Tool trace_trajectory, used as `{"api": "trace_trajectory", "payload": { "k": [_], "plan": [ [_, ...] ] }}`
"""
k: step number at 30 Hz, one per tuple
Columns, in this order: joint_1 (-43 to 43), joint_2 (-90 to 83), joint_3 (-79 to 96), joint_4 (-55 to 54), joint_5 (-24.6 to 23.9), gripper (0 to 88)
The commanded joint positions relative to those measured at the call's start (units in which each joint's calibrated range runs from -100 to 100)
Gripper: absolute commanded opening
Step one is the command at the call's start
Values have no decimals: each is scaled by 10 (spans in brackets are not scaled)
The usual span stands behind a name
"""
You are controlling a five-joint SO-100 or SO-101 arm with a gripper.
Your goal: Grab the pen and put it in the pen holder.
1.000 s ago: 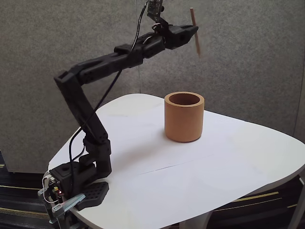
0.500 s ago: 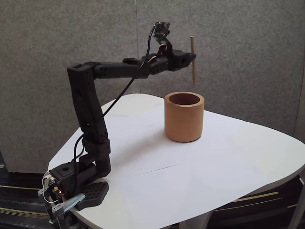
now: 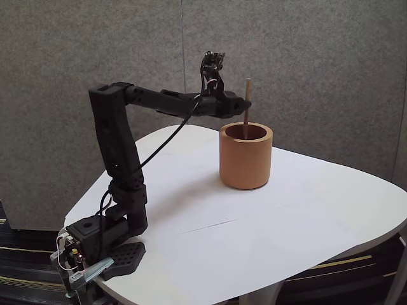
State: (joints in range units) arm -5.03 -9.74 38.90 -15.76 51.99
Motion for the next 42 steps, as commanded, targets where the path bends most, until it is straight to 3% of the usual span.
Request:
{"api": "trace_trajectory", "payload": {
  "k": [1, 19, 29, 42],
  "plan": [
    [6, -6, 19, -11, -1, 6],
    [19, -6, 70, -11, -1, 11],
    [25, -6, 67, -11, -2, 281],
    [25, -12, 14, -3, -2, 285]
  ]
}}
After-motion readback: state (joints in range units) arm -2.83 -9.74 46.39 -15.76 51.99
